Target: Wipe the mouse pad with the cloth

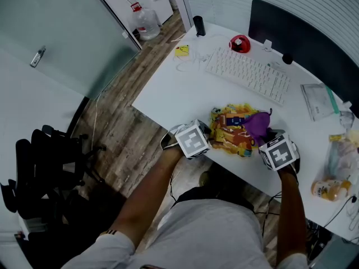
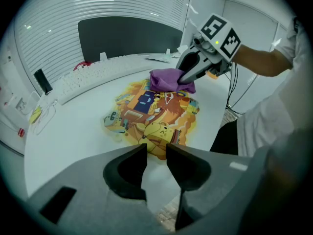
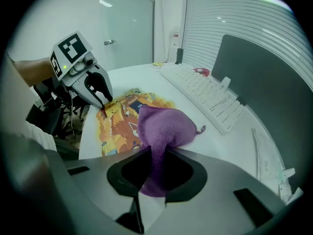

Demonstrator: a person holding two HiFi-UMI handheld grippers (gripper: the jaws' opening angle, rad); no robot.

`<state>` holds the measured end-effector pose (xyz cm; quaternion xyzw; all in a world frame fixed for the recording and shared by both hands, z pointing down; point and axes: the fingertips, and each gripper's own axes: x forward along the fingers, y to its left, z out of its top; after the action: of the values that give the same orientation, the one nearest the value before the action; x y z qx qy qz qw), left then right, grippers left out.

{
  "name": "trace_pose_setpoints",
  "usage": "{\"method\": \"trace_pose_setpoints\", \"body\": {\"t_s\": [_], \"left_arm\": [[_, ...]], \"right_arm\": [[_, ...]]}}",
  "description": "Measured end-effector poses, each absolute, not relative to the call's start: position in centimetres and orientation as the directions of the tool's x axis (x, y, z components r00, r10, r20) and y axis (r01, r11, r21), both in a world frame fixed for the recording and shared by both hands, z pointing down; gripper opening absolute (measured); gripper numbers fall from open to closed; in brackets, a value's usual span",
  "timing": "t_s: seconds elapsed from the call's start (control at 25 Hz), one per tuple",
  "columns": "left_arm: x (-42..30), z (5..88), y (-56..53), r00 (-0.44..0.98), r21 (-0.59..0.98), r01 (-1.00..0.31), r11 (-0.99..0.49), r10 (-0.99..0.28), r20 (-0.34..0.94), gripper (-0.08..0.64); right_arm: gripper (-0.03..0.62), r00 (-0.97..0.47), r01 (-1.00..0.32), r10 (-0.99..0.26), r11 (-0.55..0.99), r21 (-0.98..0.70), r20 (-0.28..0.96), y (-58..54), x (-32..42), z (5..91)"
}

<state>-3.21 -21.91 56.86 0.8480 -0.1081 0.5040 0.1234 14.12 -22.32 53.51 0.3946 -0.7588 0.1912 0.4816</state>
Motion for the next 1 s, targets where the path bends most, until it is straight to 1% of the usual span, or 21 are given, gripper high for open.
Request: {"method": "trace_pose_setpoints", "body": {"t_s": [0.28,0.52,0.76,1.0], "left_arm": [[-3.2,57.0,-21.8,0.464,0.106,-0.307,-0.946,-0.051,0.884,0.133],[-3.2,55.6,-22.6,0.459,0.054,-0.303,-0.951,-0.096,0.883,0.133],[-3.2,55.8,-22.4,0.466,0.068,-0.305,-0.950,-0.086,0.881,0.133],[-3.0,56.5,-22.2,0.476,0.091,-0.303,-0.949,-0.068,0.877,0.133]], "right_arm": [[0.071,-0.232,-0.784,-0.443,0.613,0.103,0.866,-21.5,13.9,52.0],[0.071,-0.316,-0.743,-0.456,0.664,0.082,0.832,-20.3,8.9,49.8],[0.071,-0.388,-0.647,-0.402,0.760,0.066,0.829,-19.3,2.7,50.2],[0.071,-0.385,-0.587,-0.337,0.808,0.054,0.859,-18.4,-0.3,52.3]]}}
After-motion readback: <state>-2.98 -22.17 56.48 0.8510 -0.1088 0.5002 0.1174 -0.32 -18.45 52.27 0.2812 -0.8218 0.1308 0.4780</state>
